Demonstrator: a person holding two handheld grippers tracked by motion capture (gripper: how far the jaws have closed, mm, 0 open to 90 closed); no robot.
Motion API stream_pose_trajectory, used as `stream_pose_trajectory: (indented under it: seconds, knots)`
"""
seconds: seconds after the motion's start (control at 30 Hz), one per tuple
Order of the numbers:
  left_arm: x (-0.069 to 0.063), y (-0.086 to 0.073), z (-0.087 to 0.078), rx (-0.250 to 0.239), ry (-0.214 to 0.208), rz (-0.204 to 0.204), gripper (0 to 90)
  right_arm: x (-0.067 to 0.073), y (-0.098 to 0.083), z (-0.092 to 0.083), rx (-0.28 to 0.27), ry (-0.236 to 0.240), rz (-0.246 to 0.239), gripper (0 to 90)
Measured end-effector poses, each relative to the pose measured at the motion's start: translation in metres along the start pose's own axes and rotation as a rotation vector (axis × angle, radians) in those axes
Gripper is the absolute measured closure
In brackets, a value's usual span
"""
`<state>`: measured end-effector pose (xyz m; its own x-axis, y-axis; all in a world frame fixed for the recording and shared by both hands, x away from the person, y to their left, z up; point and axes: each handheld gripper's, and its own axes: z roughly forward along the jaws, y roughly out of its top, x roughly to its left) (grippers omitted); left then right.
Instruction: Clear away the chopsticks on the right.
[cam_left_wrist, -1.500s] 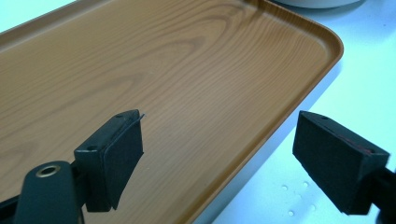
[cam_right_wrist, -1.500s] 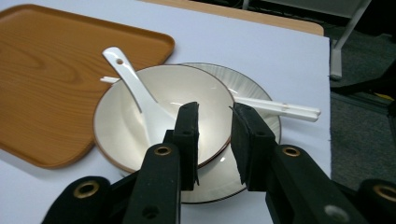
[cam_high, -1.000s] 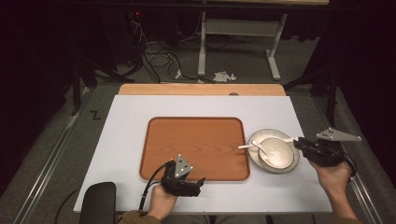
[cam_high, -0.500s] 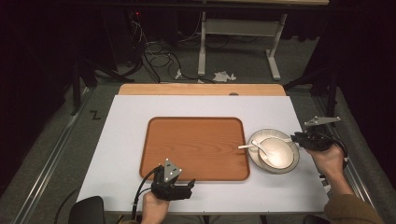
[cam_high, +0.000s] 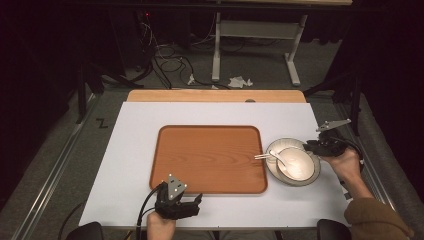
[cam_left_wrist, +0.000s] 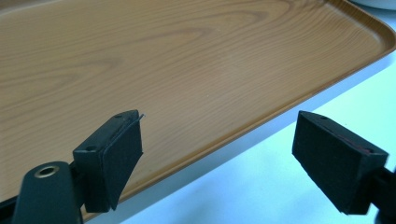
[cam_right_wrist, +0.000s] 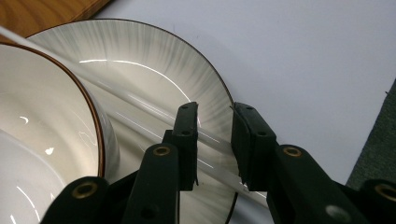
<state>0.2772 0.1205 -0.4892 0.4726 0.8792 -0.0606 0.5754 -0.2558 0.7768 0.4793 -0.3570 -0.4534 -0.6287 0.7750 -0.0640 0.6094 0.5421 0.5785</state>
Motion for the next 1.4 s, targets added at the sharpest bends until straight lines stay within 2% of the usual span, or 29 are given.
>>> stream_pose_trajectory:
  seconds: [0.43,0.57,0.8,1.03,1.27,1.4]
  knots:
    - [-0.001,-0.001,-0.001,0.004,0.004,0.002,16.3,0.002,0.010,0.008,0.044,0.022,-0.015,72.1]
    - [-0.001,-0.001,-0.001,0.004,0.000,0.008,16.3,0.001,0.012,0.008,0.059,0.034,-0.025,75.0]
    - [-0.002,-0.001,0.000,0.007,0.002,0.012,16.3,0.002,0.013,0.010,0.070,0.033,-0.044,73.4]
    - [-0.001,-0.001,-0.001,0.000,-0.002,0.007,16.3,0.005,0.017,0.011,0.084,0.030,-0.063,77.7]
    - [-0.002,0.000,-0.001,0.002,0.001,0.012,16.3,0.005,0.018,0.013,0.099,0.033,-0.074,76.0]
    - [-0.002,0.000,-0.001,0.002,0.002,0.009,16.3,0.004,0.017,0.013,0.097,0.026,-0.085,80.2]
